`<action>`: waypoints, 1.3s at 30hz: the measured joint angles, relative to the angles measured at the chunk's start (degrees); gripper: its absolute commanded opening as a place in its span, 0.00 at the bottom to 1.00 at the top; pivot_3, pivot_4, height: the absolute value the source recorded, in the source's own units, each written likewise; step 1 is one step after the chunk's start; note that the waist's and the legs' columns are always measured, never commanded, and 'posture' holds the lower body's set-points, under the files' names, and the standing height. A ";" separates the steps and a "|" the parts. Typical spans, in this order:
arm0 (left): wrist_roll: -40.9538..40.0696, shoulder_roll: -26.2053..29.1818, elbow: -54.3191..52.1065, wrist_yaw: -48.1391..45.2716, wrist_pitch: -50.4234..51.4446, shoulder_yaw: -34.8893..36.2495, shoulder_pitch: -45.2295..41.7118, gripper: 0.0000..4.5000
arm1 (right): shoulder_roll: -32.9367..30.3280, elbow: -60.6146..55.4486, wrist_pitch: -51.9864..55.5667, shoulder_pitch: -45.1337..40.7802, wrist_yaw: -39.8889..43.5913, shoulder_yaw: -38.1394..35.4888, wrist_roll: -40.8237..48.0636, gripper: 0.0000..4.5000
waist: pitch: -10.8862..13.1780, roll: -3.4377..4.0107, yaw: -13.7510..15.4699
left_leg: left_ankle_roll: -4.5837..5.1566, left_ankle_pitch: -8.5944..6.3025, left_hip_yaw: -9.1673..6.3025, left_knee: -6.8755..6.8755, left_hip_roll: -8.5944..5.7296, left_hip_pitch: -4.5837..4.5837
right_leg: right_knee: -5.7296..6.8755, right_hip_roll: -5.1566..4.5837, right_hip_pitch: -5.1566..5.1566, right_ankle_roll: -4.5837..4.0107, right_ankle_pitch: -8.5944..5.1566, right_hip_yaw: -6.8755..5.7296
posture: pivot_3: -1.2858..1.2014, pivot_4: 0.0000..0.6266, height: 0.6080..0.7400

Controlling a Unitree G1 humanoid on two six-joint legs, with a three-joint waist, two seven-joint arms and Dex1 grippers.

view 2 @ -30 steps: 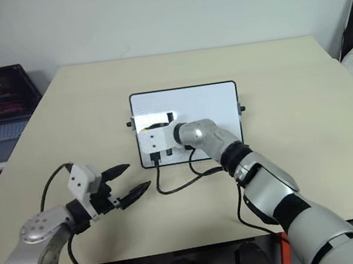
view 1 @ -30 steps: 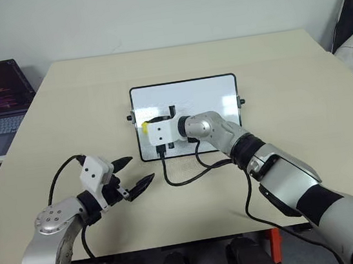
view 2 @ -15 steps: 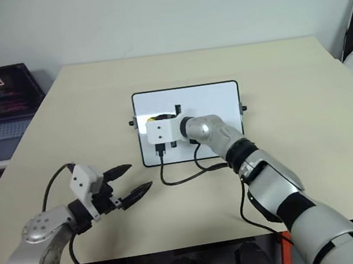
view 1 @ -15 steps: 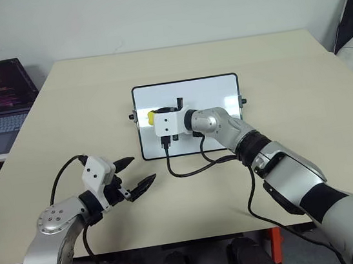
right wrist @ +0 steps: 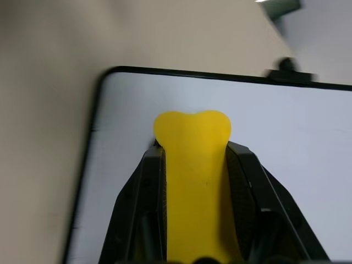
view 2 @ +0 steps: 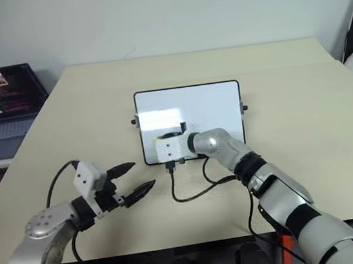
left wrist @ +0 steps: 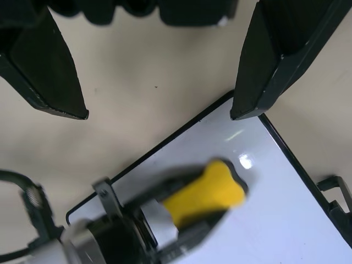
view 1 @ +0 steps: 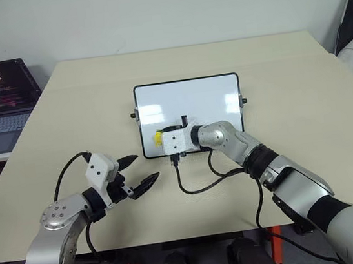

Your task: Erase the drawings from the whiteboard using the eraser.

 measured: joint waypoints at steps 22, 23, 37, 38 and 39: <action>0.05 -0.15 2.31 -2.43 -1.94 -0.36 -0.26 1.00 | -3.57 -8.53 3.31 5.97 13.32 -0.46 2.34 0.25 | -0.04 0.03 0.36 | 0.09 0.09 -0.13 -0.02 0.00 0.03 | -0.08 -0.01 0.11 0.01 0.07 -0.01 | 0.52 0.24 1.00; 0.05 -0.18 2.31 -2.44 -1.93 -0.51 -0.43 1.00 | -3.82 -9.23 3.66 6.30 12.60 -1.10 2.60 0.25 | 0.00 0.04 0.43 | 0.07 0.10 -0.14 -0.02 -0.01 -0.02 | -0.08 -0.01 0.08 0.02 0.07 -0.02 | 0.52 0.24 1.00; -1.66 -3.42 -2.87 -0.12 4.38 -8.20 -14.03 1.00 | -5.55 -70.92 51.70 36.88 9.17 -27.28 23.05 0.25 | 0.04 0.00 0.50 | -0.12 0.05 -0.44 -0.06 -0.03 -2.11 | -0.21 -0.07 -1.71 0.17 0.03 -0.20 | 0.52 0.24 1.00; -2.01 -3.48 -2.99 -0.31 4.90 -8.65 -15.00 1.00 | -5.62 -74.28 55.33 38.73 8.26 -28.54 23.45 0.25 | 0.04 0.01 0.56 | -0.13 0.04 -0.43 -0.08 -0.06 -2.12 | -0.23 -0.08 -1.71 0.18 0.02 -0.19 | 0.52 0.24 1.00; -2.24 -3.50 -2.98 -0.54 5.43 -9.15 -16.00 1.00 | -5.79 -76.94 58.53 40.24 7.47 -29.61 23.75 0.25 | 0.04 0.01 0.41 | -0.12 0.04 -0.36 -0.08 -0.07 -2.10 | -0.25 -0.09 -1.70 0.18 0.01 -0.15 | 0.52 0.24 1.00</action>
